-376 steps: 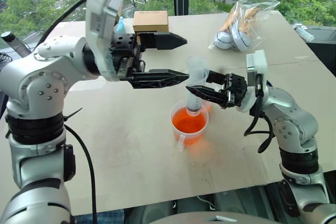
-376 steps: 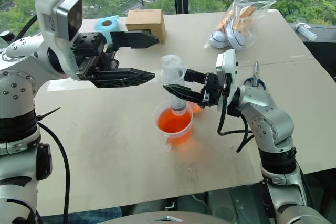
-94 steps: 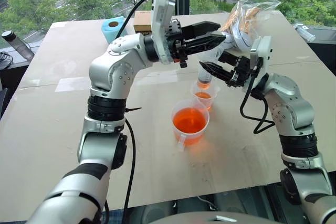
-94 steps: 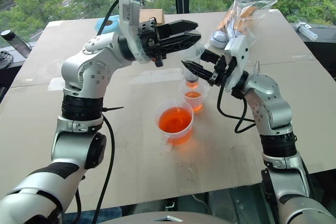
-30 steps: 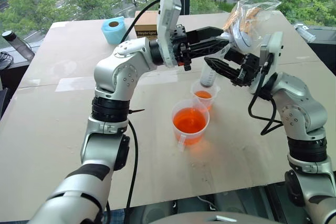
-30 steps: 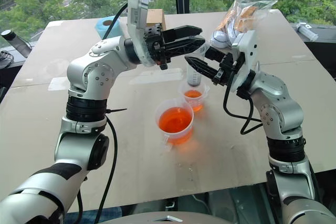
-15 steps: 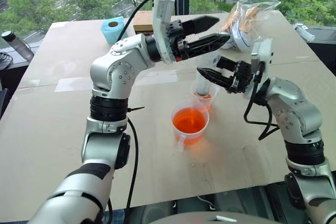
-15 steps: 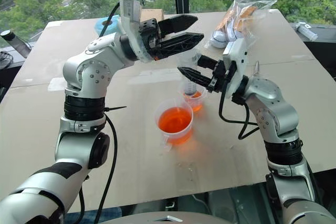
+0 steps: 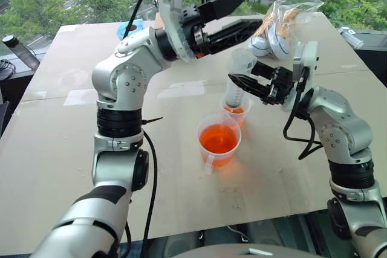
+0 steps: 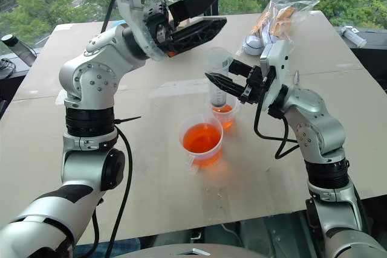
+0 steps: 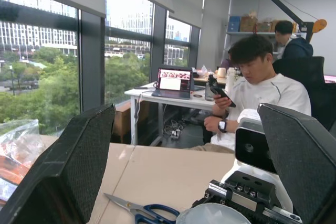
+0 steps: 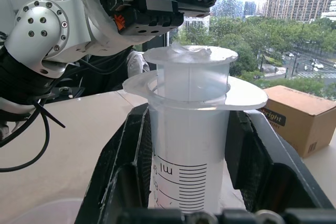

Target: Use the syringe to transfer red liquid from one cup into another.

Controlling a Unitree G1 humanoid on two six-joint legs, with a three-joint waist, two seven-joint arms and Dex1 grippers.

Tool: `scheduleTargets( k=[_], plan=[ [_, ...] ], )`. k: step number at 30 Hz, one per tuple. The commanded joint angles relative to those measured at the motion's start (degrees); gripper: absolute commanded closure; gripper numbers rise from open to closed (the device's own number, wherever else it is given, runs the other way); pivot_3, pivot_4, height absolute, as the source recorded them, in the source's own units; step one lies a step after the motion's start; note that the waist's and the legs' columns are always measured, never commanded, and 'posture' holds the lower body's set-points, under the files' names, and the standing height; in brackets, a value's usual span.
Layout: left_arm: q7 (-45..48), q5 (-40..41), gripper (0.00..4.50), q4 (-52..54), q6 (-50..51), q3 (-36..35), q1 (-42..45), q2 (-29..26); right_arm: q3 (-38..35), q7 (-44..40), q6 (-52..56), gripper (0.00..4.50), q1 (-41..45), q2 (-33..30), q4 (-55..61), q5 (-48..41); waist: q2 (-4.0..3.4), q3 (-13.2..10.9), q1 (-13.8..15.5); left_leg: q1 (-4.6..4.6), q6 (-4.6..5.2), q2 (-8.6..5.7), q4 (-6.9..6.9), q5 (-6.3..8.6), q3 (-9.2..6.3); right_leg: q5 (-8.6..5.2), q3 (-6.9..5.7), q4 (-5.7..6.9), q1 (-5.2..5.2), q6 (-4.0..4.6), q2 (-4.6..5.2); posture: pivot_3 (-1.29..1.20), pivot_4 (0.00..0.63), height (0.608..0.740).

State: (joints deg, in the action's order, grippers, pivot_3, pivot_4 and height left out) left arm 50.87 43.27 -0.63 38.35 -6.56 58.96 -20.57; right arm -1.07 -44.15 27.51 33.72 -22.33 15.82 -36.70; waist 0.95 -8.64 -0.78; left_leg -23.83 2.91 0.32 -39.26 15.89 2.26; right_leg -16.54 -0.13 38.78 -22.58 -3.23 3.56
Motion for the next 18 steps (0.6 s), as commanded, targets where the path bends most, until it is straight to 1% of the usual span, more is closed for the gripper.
scheduleTargets(
  k=[1, 5, 7, 10, 13, 14, 16, 17, 18],
  plan=[
    [-0.73, 1.94, 0.07, 1.0, -0.71, -3.01, 2.88, -1.19, -4.08, 1.31, 0.7, 2.95, 2.55, 0.18, 1.09, -4.0, 0.0, 0.0, 0.0, 0.0, 0.0, 0.0, 0.0, 0.0, 0.0, 0.0, 0.0, 0.01, 0.0, 0.0, 0.0, 0.0, 0.15, 0.74],
    [-1.84, 3.74, 0.07, 1.05, 0.79, -5.83, 4.51, -3.63, -9.05, 3.73, 4.13, 2.95, 4.54, -0.58, 0.75, -10.37, 0.0, 0.0, -0.03, 0.0, 0.0, 0.0, 0.0, 0.0, 0.0, 0.0, 0.0, 0.02, 0.0, 0.0, 0.02, 0.0, 0.15, 0.74],
    [-3.06, 3.94, 0.07, 1.07, 2.86, -7.3, 4.69, -6.9, -13.51, 4.64, 7.96, 2.95, 6.35, -3.92, 0.23, -15.61, -0.02, -0.04, -0.05, 0.0, 0.0, 0.0, 0.0, 0.0, 0.0, 0.0, 0.0, 0.02, 0.0, 0.0, 0.02, 0.0, 0.15, 0.74],
    [-4.01, -1.43, 0.07, 1.19, 2.0, -5.88, 2.34, -13.0, -17.02, 4.26, 15.12, 2.95, 6.99, -11.51, -0.28, -20.67, -0.02, -0.04, 0.01, 0.0, 0.0, 0.0, 0.04, 0.0, 0.0, 0.0, -0.02, 0.01, 0.0, 0.0, 0.05, 0.0, 0.15, 0.74],
    [-4.01, -2.58, 0.07, 3.22, 2.62, -6.79, -2.3, -18.05, -18.86, 2.47, 24.36, 2.95, 5.09, -19.85, -0.42, -27.09, -0.04, -0.04, 0.0, 0.0, 0.0, 0.0, 0.14, 0.0, -0.02, 0.0, -0.03, 0.0, 0.01, 0.0, 0.09, 0.0, 0.15, 0.74],
    [-4.14, -2.09, 0.07, 4.98, 3.71, -7.52, -4.79, -19.7, -18.24, 1.29, 27.13, 2.95, 3.59, -23.41, -0.51, -26.91, -0.02, -0.04, 0.0, 0.0, 0.0, 0.02, 0.16, 0.0, -0.02, 0.0, -0.03, 0.0, 0.02, 0.0, 0.21, 0.0, 0.15, 0.74],
    [-3.8, -1.89, 0.07, 8.84, 4.95, -8.58, -10.61, -22.65, -15.69, -2.41, 29.79, 2.95, -0.32, -29.93, -0.5, -23.84, -0.01, -0.05, 0.01, -0.04, 0.01, 0.03, 0.16, 0.01, -0.02, 0.0, -0.03, -0.05, 0.02, 0.0, 0.25, 0.0, 0.15, 0.74],
    [-3.12, -2.82, 0.07, 10.87, 4.69, -8.84, -15.02, -24.41, -13.11, -4.11, 31.33, 2.95, -2.48, -33.48, -0.58, -21.68, -0.01, -0.05, -0.02, -0.06, 0.02, 0.03, 0.16, 0.01, -0.03, 0.0, -0.01, -0.11, 0.03, 0.0, 0.27, 0.0, 0.15, 0.74],
    [-2.72, -3.44, 0.07, 12.14, 4.31, -8.93, -17.92, -25.53, -11.37, -5.19, 32.17, 2.95, -3.75, -35.63, -0.69, -20.36, -0.01, -0.05, -0.08, -0.07, 0.02, 0.03, 0.16, 0.01, -0.02, 0.0, 0.04, -0.34, 0.02, 0.0, 0.29, 0.0, 0.15, 0.74]
  ],
)
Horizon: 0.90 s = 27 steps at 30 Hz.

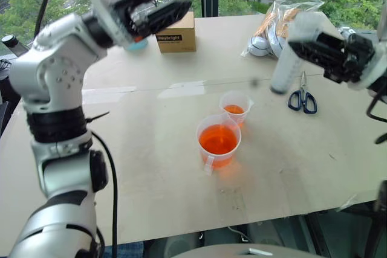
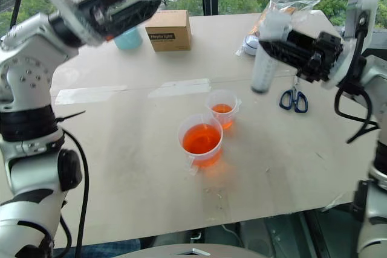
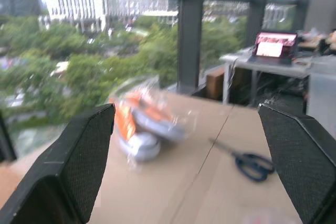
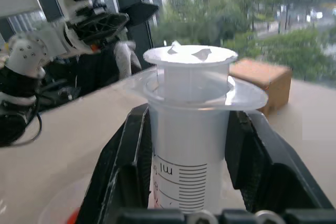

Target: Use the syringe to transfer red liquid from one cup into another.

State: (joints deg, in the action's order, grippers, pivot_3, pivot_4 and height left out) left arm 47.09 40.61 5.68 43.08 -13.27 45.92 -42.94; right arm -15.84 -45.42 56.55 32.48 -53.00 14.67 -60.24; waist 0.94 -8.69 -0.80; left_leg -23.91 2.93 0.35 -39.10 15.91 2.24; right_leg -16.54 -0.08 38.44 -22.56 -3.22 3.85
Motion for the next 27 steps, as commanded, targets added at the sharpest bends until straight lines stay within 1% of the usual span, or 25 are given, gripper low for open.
scheduleTargets(
  k=[1, 2, 3, 5, 8, 9, 10, 11, 12, 14, 17, 21, 24, 25, 27],
  plan=[
    [1.25, -1.89, 0.07, 6.6, -1.16, -2.4, -9.26, -4.2, 8.06, -5.08, 1.43, 2.95, -3.63, -7.35, 0.34, 8.0, 0.0, 0.0, -0.18, 0.01, 0.0, 0.0, 0.02, 0.0, 0.03, 0.0, 0.08, -0.02, 0.01, 0.0, 0.0, 0.0, 0.15, 0.74],
    [1.34, -2.54, 0.07, 6.98, -1.76, -2.56, -12.18, -4.92, 11.35, -5.92, 0.07, 2.95, -4.16, -8.82, 0.25, 11.52, -0.01, 0.0, -0.19, 0.02, 0.0, 0.01, 0.01, 0.0, 0.03, 0.0, 0.15, -0.05, 0.01, 0.0, 0.0, 0.0, 0.15, 0.74],
    [1.46, -4.13, 0.07, 6.91, -3.33, -2.27, -15.17, -5.51, 14.73, -6.04, -1.54, 2.95, -3.59, -8.71, -0.5, 15.02, -0.01, 0.01, -0.32, 0.05, 0.0, 0.02, 0.01, 0.0, 0.06, 0.0, 0.22, -0.04, 0.02, 0.0, 0.0, 0.0, 0.15, 0.74],
    [2.29, -7.04, 0.07, 6.83, -6.42, -1.55, -20.49, -6.5, 20.31, -5.31, -3.87, 2.95, -1.19, -6.78, -2.82, 20.96, 0.0, 0.0, -0.21, 0.1, 0.0, 0.04, -0.02, 0.0, 0.07, 0.0, 0.25, 0.02, 0.01, 0.0, -0.03, 0.0, 0.15, 0.74],
    [4.88, -13.14, 0.07, 7.38, -12.76, 1.42, -28.75, -8.43, 26.41, -5.12, -6.27, 2.95, 2.21, -3.22, -6.62, 27.74, 0.0, 0.0, -0.34, 0.12, 0.01, 0.04, -0.04, 0.0, 0.09, 0.0, 0.28, 0.06, 0.0, 0.0, -0.04, 0.0, 0.15, 0.74],
    [5.75, -15.06, 0.03, 7.91, -15.4, 2.47, -31.61, -8.84, 28.32, -4.98, -7.81, 2.48, 3.06, -2.28, -8.04, 30.57, 0.0, 0.01, -0.16, 0.12, 0.0, 0.04, -0.03, 0.0, 0.11, 0.0, 0.3, 0.05, -0.02, 0.0, -0.04, 0.0, 0.15, 0.74],
    [6.18, -15.58, 0.0, 8.68, -16.61, 2.88, -33.72, -8.57, 29.47, -4.65, -9.31, 1.88, 3.72, -1.25, -9.48, 32.9, 0.0, 0.0, -0.07, 0.1, 0.0, 0.03, -0.01, 0.0, 0.12, 0.0, 0.29, 0.0, -0.03, 0.0, 0.0, 0.0, 0.15, 0.74],
    [6.13, -15.34, 0.0, 9.55, -16.99, 2.92, -35.26, -7.92, 29.96, -4.19, -10.41, 1.65, 4.2, -0.25, -10.72, 34.52, 0.01, 0.0, 0.07, 0.07, 0.0, 0.03, -0.01, 0.01, 0.11, 0.0, 0.28, -0.03, -0.03, 0.0, 0.0, 0.0, 0.15, 0.74],
    [5.89, -15.06, 0.0, 10.4, -17.27, 2.84, -36.45, -7.12, 29.99, -4.11, -11.41, 1.15, 4.47, 0.58, -11.72, 35.75, 0.01, 0.0, 0.39, 0.03, 0.01, 0.03, -0.01, 0.01, 0.1, 0.0, 0.24, -0.09, -0.04, 0.0, 0.02, 0.0, 0.15, 0.74],
    [5.54, -14.86, 0.0, 12.06, -18.5, 2.56, -38.63, -5.65, 28.14, -4.56, -12.74, 0.1, 4.17, 1.71, -12.71, 36.32, 0.02, -0.01, 1.13, -0.06, 0.03, 0.02, 0.0, 0.02, 0.01, 0.0, 0.09, -0.2, -0.03, 0.0, 0.12, 0.0, 0.15, 0.74],
    [4.53, -14.09, 0.0, 13.49, -18.24, 1.44, -40.37, -4.45, 23.29, -6.52, -13.51, 0.03, 2.71, 1.72, -12.31, 33.97, 0.0, -0.01, 1.52, -0.11, 0.03, 0.02, 0.0, 0.02, -0.03, 0.0, 0.03, -0.25, -0.03, 0.0, 0.16, 0.0, 0.15, 0.74],
    [3.56, -11.85, 0.0, 16.87, -16.22, -0.46, -43.78, -3.34, 12.24, -12.64, -15.95, 0.03, -4.65, 0.12, -7.9, 27.06, 0.0, 0.0, 1.63, -0.12, 0.03, 0.02, 0.06, 0.03, -0.11, 0.01, -0.03, -0.31, 0.02, 0.0, 0.16, 0.0, 0.15, 0.74],
    [1.21, -13.76, 0.0, 20.58, -17.47, 0.26, -49.19, -1.44, 3.18, -17.07, -25.96, 0.03, -16.81, 1.34, -4.68, 26.26, 0.0, 0.01, 1.61, -0.08, 0.04, 0.02, 0.12, 0.04, -0.19, 0.01, -0.09, -0.43, 0.15, 0.0, 0.18, 0.0, 0.15, 0.74],
    [0.37, -14.52, 0.0, 21.53, -18.57, 0.29, -51.39, -0.29, -0.29, -17.49, -29.1, 0.03, -21.27, 2.56, -4.76, 26.34, 0.01, 0.02, 1.62, -0.03, 0.06, 0.02, 0.18, 0.05, -0.21, 0.01, -0.11, -0.5, 0.23, 0.0, 0.19, 0.0, 0.15, 0.74],
    [-1.84, -16.16, 0.0, 22.38, -21.31, -0.09, -54.51, 2.36, -4.52, -18.16, -36.06, 0.03, -28.75, 3.94, -6.96, 28.92, 0.0, 0.02, 1.6, 0.13, 0.07, 0.02, 0.27, 0.06, -0.25, 0.01, -0.15, -0.59, 0.43, 0.0, 0.19, 0.0, 0.15, 0.74]
  ],
)
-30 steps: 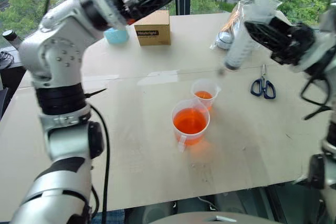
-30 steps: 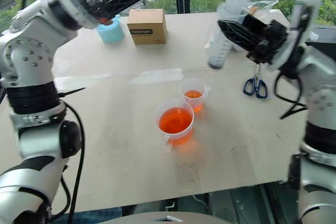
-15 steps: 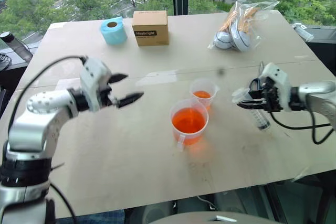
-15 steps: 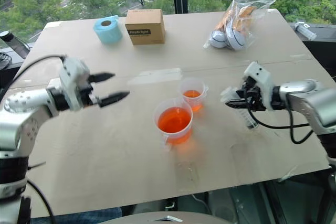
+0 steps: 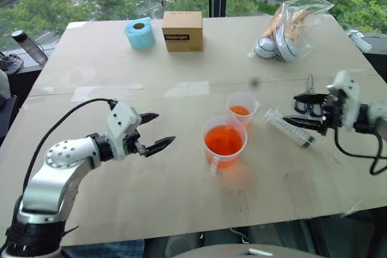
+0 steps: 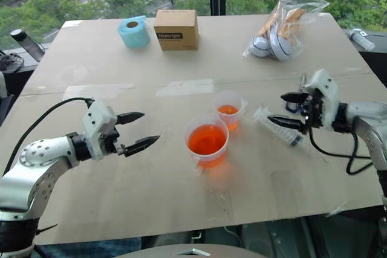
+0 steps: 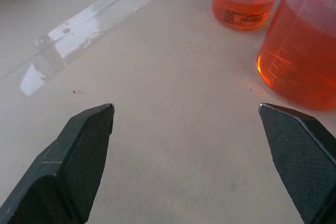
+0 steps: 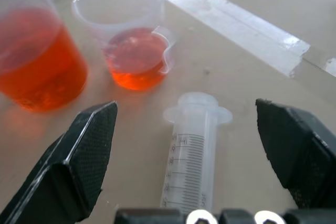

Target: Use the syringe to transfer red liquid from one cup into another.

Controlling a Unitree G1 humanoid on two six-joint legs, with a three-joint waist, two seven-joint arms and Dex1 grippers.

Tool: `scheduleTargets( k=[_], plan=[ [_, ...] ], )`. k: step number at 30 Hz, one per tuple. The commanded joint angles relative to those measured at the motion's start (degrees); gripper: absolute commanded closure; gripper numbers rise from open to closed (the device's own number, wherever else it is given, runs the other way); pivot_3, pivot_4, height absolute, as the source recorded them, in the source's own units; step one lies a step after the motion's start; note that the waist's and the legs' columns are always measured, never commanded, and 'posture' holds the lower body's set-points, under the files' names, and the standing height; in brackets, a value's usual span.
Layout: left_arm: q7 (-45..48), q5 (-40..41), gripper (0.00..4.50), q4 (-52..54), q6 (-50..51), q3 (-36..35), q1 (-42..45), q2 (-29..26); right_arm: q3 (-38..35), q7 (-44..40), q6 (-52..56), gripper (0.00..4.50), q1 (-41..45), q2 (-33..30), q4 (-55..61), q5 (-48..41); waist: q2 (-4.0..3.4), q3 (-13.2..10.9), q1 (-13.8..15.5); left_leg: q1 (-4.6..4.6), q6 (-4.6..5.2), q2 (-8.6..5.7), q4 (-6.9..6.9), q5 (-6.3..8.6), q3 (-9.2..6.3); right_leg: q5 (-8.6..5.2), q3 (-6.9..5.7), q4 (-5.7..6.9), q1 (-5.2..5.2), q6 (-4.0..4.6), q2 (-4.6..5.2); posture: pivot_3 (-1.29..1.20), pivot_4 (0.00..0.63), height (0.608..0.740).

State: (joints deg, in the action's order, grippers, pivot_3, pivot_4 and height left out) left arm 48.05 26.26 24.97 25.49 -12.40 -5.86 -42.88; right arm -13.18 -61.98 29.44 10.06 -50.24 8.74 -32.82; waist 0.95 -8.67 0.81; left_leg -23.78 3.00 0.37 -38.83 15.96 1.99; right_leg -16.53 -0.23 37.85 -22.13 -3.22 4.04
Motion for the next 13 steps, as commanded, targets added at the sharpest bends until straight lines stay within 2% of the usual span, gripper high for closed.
scheduleTargets(
  k=[1, 4, 6, 7, 10, 13],
  plan=[
    [-3.93, -2.47, 0.0, 3.34, -4.35, -1.28, -4.35, 3.43, -8.72, -2.8, -12.72, 0.03, -10.29, 1.54, -2.57, 2.99, 0.0, 0.0, 0.0, 0.01, 0.0, 0.0, 0.0, 0.0, 0.0, 0.0, 0.0, 0.0, 0.01, 0.0, 0.0, 0.0, 0.15, 0.74],
    [-5.3, -4.92, 0.0, 2.86, -6.91, -1.73, -9.79, 5.52, -11.38, -5.14, -22.83, 0.03, -18.94, 3.4, -7.21, 6.11, -0.07, 0.02, -0.08, 0.29, 0.1, 0.0, 0.0, 0.06, -0.02, 0.0, -0.04, 0.07, 0.29, 0.01, 0.0, 0.0, 0.15, 0.74],
    [-5.59, -6.25, 0.0, 2.57, -9.21, -1.18, -12.99, 6.73, -11.79, -5.21, -26.08, 0.03, -21.68, 4.64, -10.5, 7.02, -0.1, 0.04, -0.53, 0.88, 0.26, 0.0, 0.19, 0.17, 0.01, -0.03, 0.04, 0.0, 0.79, 0.06, 0.02, 0.0, 0.15, 0.74],
    [-5.73, -6.48, 0.0, 2.66, -9.8, -0.92, -13.84, 7.19, -11.8, -5.13, -26.76, 0.03, -22.16, 4.95, -11.63, 7.11, -0.11, 0.04, -0.81, 1.13, 0.27, 0.0, 0.32, 0.17, 0.04, -0.03, 0.08, -0.07, 0.94, 0.07, 0.04, 0.0, 0.15, 0.74],
    [-6.29, -7.03, 0.0, 2.96, -10.45, -0.61, -16.2, 8.36, -11.06, -6.05, -32.97, 0.03, -22.65, 5.99, -15.78, 9.05, -0.27, 0.14, -1.41, 1.22, 0.26, 0.0, 0.34, 0.16, 0.06, -0.02, 0.11, 0.02, 0.93, 0.12, 0.06, 0.0, 0.15, 0.74],
    [-6.37, -7.75, 0.0, 2.92, -11.94, -0.26, -18.52, 9.28, -10.79, -6.52, -34.52, 0.03, -22.42, 7.3, -17.79, 8.07, -0.38, 0.2, -1.5, 1.23, 0.26, 0.0, 0.36, 0.16, 0.06, -0.02, 0.11, 0.01, 0.93, 0.12, 0.07, 0.0, 0.15, 0.74]
  ],
)
